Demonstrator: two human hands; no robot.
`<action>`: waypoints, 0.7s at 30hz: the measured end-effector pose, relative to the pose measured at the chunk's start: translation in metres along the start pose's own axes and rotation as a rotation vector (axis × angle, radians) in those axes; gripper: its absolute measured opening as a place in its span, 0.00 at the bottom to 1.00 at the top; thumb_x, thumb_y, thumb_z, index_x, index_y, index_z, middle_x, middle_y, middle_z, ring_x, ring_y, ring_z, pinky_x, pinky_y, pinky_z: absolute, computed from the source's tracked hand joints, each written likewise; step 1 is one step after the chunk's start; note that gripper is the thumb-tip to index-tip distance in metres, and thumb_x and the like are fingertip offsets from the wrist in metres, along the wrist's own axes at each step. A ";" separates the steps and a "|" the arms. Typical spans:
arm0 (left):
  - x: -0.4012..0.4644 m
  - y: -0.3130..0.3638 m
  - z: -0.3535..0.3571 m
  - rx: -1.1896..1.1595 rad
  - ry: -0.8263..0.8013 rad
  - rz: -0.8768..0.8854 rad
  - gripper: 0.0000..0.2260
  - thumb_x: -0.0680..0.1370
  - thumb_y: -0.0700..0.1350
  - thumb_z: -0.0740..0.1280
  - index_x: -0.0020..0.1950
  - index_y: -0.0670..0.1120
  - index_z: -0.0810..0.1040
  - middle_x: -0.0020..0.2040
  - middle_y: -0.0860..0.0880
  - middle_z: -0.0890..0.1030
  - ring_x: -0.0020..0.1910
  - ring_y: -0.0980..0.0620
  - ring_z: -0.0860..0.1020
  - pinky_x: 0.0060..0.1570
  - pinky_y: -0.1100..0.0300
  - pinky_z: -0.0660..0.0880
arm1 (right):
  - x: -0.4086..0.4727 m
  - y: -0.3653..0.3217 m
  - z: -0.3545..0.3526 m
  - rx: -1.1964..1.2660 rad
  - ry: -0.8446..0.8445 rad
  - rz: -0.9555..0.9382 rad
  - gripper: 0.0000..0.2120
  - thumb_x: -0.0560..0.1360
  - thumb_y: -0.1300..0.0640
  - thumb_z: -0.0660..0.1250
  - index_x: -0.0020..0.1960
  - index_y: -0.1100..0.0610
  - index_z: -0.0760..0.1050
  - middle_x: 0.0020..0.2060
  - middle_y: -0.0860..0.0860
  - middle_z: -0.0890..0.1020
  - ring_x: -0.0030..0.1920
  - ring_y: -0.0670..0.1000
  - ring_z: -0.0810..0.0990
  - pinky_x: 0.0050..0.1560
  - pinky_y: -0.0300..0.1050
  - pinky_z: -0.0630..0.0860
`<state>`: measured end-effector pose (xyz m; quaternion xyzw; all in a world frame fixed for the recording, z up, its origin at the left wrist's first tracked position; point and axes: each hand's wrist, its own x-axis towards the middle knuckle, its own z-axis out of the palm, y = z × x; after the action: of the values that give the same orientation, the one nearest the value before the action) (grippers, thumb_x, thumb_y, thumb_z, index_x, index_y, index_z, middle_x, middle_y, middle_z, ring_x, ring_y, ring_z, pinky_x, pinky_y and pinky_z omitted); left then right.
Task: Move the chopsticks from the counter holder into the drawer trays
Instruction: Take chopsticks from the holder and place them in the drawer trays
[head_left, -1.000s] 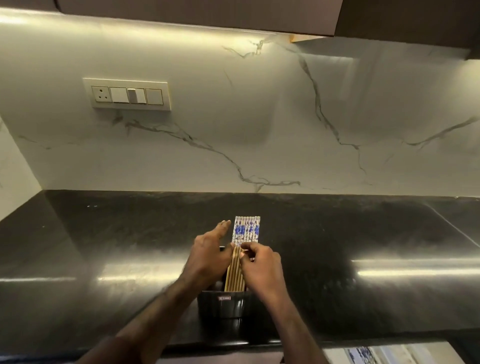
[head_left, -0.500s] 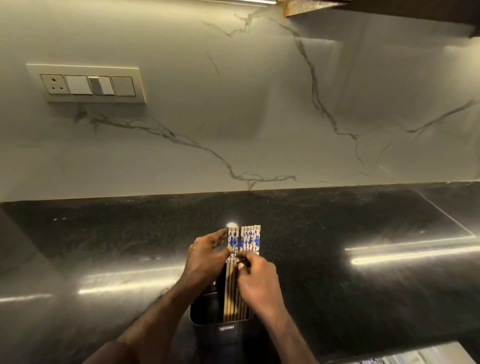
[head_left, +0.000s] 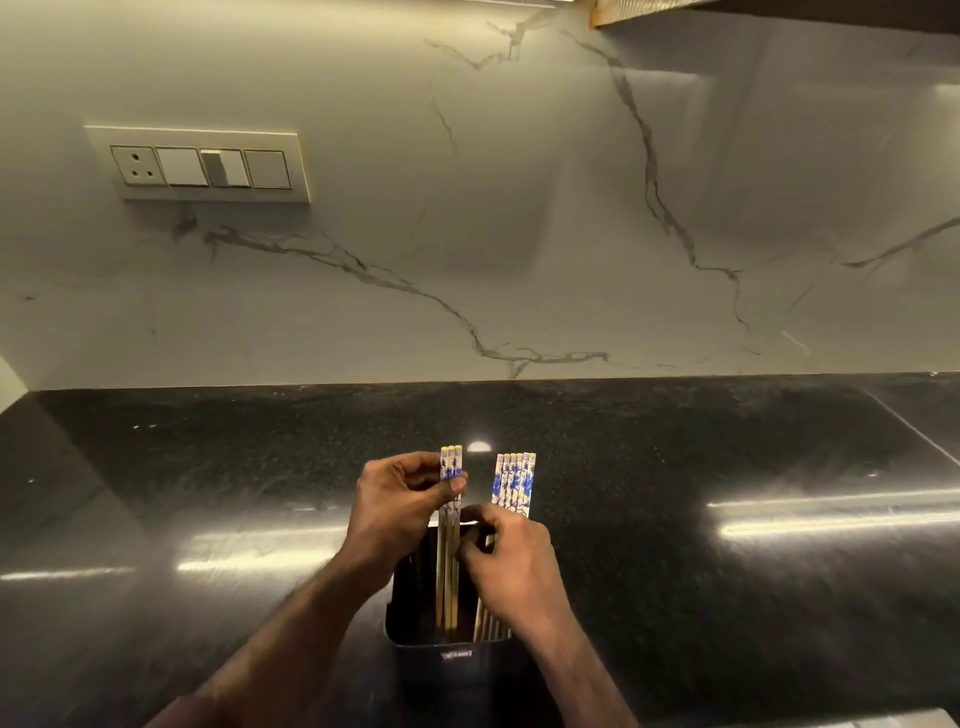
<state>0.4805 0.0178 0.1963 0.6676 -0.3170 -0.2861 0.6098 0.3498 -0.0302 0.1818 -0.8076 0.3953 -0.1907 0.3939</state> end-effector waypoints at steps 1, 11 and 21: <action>-0.003 0.009 -0.002 -0.004 0.002 0.020 0.11 0.69 0.33 0.74 0.47 0.46 0.83 0.42 0.46 0.86 0.44 0.48 0.85 0.51 0.52 0.80 | 0.000 -0.002 -0.001 0.014 -0.010 -0.017 0.10 0.76 0.56 0.68 0.56 0.48 0.80 0.48 0.45 0.84 0.48 0.42 0.82 0.53 0.43 0.81; -0.044 0.119 -0.029 -0.146 0.035 0.225 0.13 0.69 0.33 0.70 0.52 0.42 0.81 0.46 0.45 0.86 0.46 0.49 0.85 0.46 0.59 0.81 | -0.021 -0.019 -0.014 0.189 -0.106 -0.240 0.08 0.75 0.56 0.70 0.53 0.52 0.82 0.45 0.47 0.86 0.47 0.45 0.83 0.52 0.49 0.81; -0.120 0.151 -0.047 -0.349 0.120 0.204 0.13 0.70 0.33 0.70 0.54 0.39 0.80 0.45 0.44 0.86 0.44 0.48 0.85 0.41 0.59 0.82 | -0.110 -0.038 -0.041 0.277 -0.236 -0.173 0.07 0.77 0.57 0.68 0.54 0.49 0.79 0.47 0.50 0.84 0.49 0.48 0.84 0.50 0.48 0.83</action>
<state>0.4289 0.1321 0.3500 0.5322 -0.2920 -0.2332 0.7597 0.2755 0.0507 0.2368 -0.7934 0.2452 -0.1804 0.5272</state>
